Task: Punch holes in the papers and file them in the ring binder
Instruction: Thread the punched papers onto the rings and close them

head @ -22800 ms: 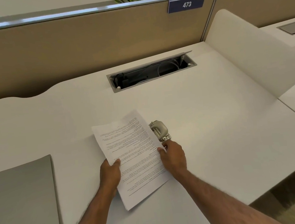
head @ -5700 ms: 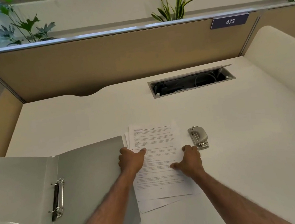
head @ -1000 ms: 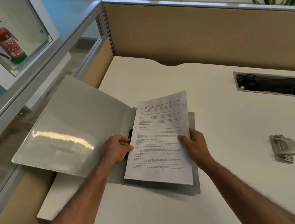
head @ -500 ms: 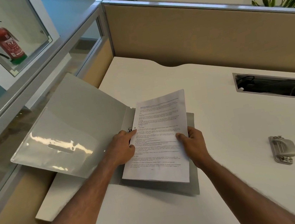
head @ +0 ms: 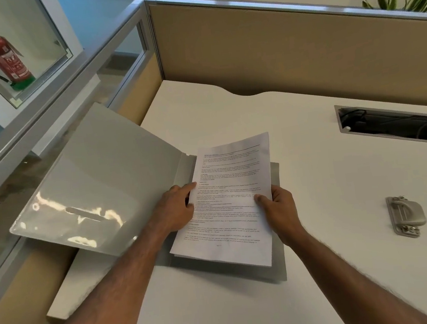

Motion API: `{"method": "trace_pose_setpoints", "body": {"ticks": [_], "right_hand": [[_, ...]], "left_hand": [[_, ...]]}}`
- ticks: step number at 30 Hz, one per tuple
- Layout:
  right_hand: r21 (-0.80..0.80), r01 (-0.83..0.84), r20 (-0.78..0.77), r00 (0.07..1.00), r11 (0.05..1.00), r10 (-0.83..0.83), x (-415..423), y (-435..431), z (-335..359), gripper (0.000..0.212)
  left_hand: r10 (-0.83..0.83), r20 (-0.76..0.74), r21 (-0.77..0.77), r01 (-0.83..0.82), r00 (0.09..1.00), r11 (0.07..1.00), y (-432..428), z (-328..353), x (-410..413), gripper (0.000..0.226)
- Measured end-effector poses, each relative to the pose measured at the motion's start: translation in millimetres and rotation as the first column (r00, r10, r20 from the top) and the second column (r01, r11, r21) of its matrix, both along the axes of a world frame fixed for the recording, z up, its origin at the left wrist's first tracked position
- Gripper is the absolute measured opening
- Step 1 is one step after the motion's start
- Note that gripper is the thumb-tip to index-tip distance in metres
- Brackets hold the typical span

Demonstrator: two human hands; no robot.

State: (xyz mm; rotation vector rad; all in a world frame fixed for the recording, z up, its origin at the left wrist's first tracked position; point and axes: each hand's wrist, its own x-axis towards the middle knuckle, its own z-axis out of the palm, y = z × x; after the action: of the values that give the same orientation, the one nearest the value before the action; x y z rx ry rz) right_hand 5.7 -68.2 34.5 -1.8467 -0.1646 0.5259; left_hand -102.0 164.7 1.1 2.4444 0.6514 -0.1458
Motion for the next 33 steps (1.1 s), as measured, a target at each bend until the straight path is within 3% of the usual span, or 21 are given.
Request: {"method": "trace_pose_setpoints", "body": {"ticks": [10, 16, 25, 33], "right_hand": [[-0.024, 0.026, -0.048, 0.998, 0.999, -0.027, -2, -3, -19, 0.009], [-0.039, 0.043, -0.093, 0.995, 0.998, -0.046, -4, -3, -28, 0.014], [-0.045, 0.054, -0.088, 0.994, 0.998, -0.058, -1, -2, -26, 0.012], [-0.021, 0.079, -0.057, 0.995, 0.997, -0.080, -2, -3, -18, 0.014]], "left_hand": [[0.145, 0.132, -0.030, -0.142, 0.981, 0.989, 4, -9, -22, 0.025], [0.155, 0.252, -0.008, -0.158, 0.955, 0.987, -6, -9, -33, 0.029], [0.059, 0.166, 0.036, -0.066, 0.984, 0.997, -5, -16, -37, 0.034], [0.099, 0.245, -0.036, -0.093, 0.965, 0.995, -6, -17, -36, 0.036]]}}
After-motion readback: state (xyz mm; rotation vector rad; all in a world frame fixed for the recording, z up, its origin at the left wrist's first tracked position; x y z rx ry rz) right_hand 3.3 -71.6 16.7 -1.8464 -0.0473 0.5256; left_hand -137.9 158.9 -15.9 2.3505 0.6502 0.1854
